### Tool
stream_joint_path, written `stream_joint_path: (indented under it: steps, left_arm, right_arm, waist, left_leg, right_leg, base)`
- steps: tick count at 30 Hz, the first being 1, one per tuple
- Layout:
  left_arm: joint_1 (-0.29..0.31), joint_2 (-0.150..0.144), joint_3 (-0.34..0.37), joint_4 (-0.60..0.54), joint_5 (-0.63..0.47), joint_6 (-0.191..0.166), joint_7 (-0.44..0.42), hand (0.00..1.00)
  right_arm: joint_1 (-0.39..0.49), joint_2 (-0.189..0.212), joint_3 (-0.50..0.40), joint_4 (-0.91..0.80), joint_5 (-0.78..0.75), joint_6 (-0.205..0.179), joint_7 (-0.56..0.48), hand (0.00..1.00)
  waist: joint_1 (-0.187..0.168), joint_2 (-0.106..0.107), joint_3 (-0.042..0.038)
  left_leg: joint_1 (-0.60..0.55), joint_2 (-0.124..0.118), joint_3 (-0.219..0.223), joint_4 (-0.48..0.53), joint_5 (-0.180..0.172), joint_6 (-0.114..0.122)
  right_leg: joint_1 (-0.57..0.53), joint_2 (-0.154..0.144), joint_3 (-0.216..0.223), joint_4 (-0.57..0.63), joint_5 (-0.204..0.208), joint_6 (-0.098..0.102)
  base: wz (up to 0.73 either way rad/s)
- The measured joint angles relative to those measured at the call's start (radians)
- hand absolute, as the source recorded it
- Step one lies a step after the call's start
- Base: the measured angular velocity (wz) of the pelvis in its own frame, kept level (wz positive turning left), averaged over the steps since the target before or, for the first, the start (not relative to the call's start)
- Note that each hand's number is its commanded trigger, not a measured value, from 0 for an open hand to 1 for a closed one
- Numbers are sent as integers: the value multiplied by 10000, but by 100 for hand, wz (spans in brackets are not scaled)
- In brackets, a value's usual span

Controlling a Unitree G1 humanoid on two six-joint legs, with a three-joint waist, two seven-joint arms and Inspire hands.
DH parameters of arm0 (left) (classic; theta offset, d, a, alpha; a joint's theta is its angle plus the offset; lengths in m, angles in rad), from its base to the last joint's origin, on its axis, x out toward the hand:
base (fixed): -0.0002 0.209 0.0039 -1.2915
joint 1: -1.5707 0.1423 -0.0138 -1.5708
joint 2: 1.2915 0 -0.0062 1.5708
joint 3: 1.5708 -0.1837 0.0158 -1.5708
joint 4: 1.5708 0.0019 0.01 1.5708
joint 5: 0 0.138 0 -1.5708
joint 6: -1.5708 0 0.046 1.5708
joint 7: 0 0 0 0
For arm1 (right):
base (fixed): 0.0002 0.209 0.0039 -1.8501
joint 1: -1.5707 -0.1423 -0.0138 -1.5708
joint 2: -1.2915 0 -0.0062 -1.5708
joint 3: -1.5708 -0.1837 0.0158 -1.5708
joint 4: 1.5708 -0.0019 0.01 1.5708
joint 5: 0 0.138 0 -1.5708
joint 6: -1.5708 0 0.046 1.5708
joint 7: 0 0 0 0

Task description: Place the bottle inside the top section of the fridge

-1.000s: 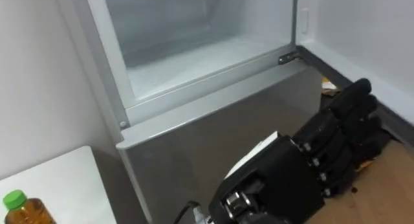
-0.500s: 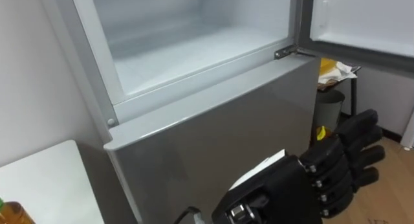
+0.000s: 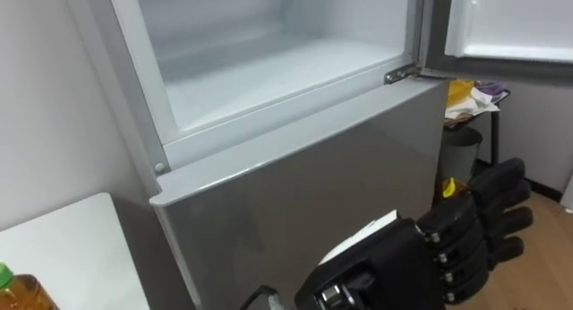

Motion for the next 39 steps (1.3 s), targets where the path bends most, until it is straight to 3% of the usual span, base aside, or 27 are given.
stream_joint_path:
  steps: [3,10,11,21,26,36,39]
  left_arm:
    - [0,22,1,-13,5,0,6,0]
    - [1,214,9,-12,10,0,27,0]
    - [1,267,30,-12,9,0,48,0]
    - [7,363,281,-221,15,-5,357,0]
    - [98,417,1054,-564,20,-77,331,0]
    - [182,414,1386,-922,29,-201,460,0]
    - [341,421,1877,-1554,140,-487,631,0]
  right_arm:
    - [-5,19,27,7,-7,5,-136,0]
    - [26,41,78,14,5,4,-329,0]
    - [30,70,88,23,10,4,-358,0]
    - [34,217,250,68,116,-4,-433,0]
    - [81,202,248,66,-25,-119,-421,0]
    - [96,230,266,16,-73,-175,-244,0]
    - [255,224,217,16,-13,-340,-230,0]
  waist:
    - [31,36,-33]
    - [246,12,-22]
    - [272,-31,4]
    - [575,-275,-41]
    - [805,-273,-44]
    - [908,-279,-67]
    - [1157,-288,-78]
  left_leg:
    - [-51,-3,-172,46,0,0]
    - [-114,6,-474,153,16,-22]
    - [-65,6,-500,150,20,-30]
    - [-77,10,-555,153,33,-50]
    - [-50,19,-619,162,38,-58]
    - [45,-1,-829,170,59,-94]
    - [130,12,-884,169,75,-117]
  right_leg:
    - [31,-12,-110,-6,-17,-8]
    - [143,-19,-333,3,-37,-33]
    - [203,-21,-363,-3,-51,-43]
    - [245,-18,-418,-7,-92,-52]
    - [309,-17,-483,-3,-96,-60]
    - [554,-37,-707,-2,-216,-78]
    - [542,-21,-719,11,-229,-103]
  base:
    - [12]
    - [11]
    - [5]
    - [2]
    - [3]
    - [8]
    - [0]
